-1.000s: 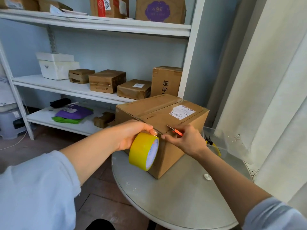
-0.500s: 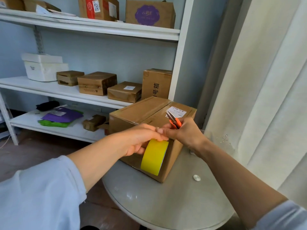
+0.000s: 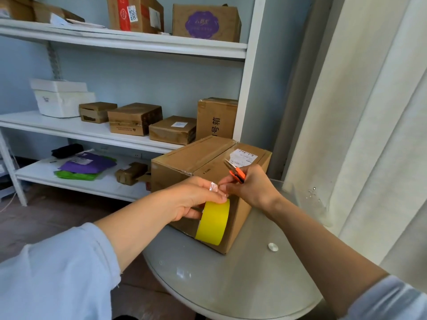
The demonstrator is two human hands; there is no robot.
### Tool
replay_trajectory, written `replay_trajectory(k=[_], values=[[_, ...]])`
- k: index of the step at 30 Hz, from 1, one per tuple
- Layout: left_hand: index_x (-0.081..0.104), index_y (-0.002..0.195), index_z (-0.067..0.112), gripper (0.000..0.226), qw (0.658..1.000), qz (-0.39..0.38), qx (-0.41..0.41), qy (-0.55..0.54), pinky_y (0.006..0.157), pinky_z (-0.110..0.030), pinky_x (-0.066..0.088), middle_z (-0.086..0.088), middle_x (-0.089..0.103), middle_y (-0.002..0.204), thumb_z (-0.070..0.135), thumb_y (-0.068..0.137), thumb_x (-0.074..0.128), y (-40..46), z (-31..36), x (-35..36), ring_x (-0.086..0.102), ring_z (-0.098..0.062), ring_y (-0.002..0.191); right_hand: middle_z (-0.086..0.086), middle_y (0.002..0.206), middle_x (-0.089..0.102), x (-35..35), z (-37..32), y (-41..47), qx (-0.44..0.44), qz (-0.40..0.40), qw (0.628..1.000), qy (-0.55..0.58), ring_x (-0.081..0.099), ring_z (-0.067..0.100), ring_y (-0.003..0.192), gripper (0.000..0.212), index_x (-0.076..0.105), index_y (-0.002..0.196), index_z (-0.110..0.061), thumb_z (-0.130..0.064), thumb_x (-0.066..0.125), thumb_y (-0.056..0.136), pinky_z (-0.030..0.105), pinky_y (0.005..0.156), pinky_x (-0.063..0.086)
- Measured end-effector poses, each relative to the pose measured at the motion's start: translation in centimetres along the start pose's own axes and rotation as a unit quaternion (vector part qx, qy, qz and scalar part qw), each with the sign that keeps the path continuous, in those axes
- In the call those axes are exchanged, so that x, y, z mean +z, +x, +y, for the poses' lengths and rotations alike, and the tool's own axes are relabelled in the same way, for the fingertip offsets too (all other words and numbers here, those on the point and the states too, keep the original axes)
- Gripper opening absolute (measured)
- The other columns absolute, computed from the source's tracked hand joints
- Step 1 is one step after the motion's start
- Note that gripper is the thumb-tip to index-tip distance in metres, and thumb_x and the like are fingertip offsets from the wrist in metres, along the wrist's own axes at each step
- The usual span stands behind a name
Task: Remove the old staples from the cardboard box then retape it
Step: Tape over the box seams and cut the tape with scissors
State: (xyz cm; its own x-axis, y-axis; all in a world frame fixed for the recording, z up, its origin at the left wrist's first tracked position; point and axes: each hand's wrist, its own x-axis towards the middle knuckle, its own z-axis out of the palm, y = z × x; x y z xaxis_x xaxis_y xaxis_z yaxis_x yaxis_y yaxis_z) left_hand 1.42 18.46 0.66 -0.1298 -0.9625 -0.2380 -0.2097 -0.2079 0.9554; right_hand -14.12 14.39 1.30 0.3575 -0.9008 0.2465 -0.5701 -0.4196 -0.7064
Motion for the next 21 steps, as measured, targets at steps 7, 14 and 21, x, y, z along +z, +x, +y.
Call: replay_trajectory(k=[7,14,21], values=[[0.070,0.096,0.019,0.013,0.999,0.006,-0.028,-0.020,0.062,-0.025,0.054,0.000,0.073,0.088,0.015,0.084,0.069,0.5,-0.6,0.3,0.069,-0.010,0.080,-0.007,0.086,0.070,0.5,-0.8,-0.4,-0.007,0.027,0.994,-0.105,0.065,0.011,0.082,0.003,0.072,0.081,-0.026,-0.024,0.071,0.084,0.039,0.079,0.058],[0.070,0.102,0.015,0.020,0.999,-0.009,-0.024,-0.023,0.057,-0.020,0.055,-0.001,0.073,0.089,0.020,0.082,0.072,0.2,-0.2,1.0,0.069,-0.007,0.074,-0.004,0.088,0.071,-0.8,-1.5,-1.5,-0.006,0.053,0.994,-0.100,0.065,0.014,0.086,0.011,0.069,0.075,-0.028,-0.021,0.073,0.082,0.043,0.083,0.056],[0.067,0.108,0.022,0.022,1.000,-0.002,0.017,0.010,0.063,-0.023,0.054,-0.002,0.070,0.103,0.020,0.087,0.067,0.2,0.3,1.4,0.065,-0.011,0.087,-0.007,0.077,0.068,-1.9,-1.3,-0.9,0.022,0.066,0.997,-0.015,0.064,0.010,0.076,0.001,0.073,0.083,-0.013,-0.013,0.072,0.083,0.026,0.074,0.053]])
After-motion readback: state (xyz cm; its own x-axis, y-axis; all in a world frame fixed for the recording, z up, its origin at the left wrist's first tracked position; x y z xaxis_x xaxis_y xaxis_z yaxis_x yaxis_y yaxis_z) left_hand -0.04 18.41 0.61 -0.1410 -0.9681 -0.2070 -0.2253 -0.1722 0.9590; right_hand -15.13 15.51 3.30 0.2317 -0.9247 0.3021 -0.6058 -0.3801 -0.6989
